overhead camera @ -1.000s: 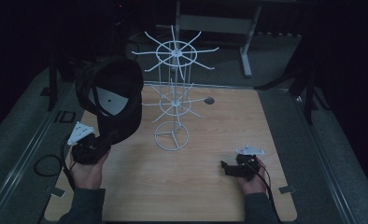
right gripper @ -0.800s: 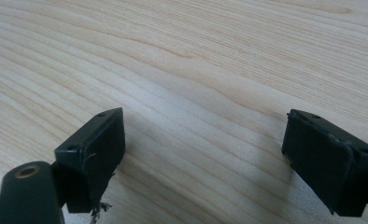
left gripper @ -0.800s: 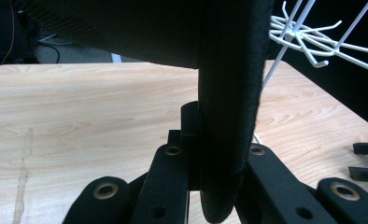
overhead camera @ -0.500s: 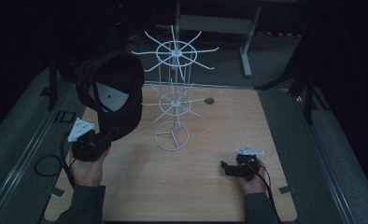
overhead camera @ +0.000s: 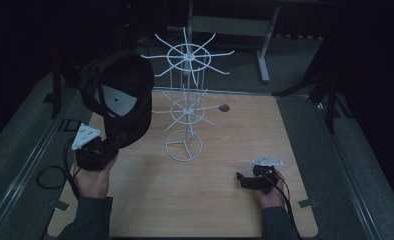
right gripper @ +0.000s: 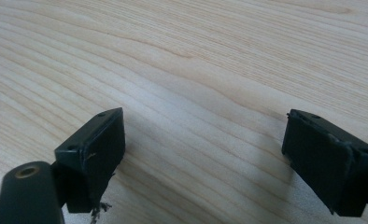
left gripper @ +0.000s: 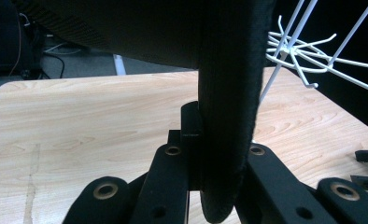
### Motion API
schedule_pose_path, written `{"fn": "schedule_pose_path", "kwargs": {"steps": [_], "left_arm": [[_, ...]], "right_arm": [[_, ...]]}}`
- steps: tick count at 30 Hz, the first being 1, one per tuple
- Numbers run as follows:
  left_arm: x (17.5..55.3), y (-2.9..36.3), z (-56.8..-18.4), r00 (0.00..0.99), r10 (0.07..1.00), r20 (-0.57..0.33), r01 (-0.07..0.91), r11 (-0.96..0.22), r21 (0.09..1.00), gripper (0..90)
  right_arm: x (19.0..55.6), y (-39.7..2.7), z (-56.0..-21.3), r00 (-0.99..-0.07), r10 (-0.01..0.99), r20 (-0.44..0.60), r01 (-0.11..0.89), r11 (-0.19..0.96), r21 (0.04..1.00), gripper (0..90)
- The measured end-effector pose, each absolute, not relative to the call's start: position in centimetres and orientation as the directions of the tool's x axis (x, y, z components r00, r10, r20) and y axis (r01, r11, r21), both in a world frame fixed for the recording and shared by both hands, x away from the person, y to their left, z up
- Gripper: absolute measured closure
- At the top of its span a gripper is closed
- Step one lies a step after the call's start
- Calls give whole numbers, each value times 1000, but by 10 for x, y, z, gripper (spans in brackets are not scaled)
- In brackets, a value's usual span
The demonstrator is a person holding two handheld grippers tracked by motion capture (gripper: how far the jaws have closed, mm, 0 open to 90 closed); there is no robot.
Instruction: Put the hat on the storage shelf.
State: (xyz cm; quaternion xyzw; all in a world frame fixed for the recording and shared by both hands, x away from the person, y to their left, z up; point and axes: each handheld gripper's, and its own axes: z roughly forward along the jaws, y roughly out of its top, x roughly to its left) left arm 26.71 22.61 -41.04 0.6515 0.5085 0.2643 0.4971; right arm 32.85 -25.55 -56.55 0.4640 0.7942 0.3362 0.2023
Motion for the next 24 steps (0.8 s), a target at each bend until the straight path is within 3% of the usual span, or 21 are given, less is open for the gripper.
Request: {"fn": "schedule_pose_path", "kwargs": {"steps": [24], "left_arm": [[273,226,-399,332,935,-126,386,-13,922,866]], "right_arm": [[329,-255,-566,-487,873,-9,601,343,722,130]]}}
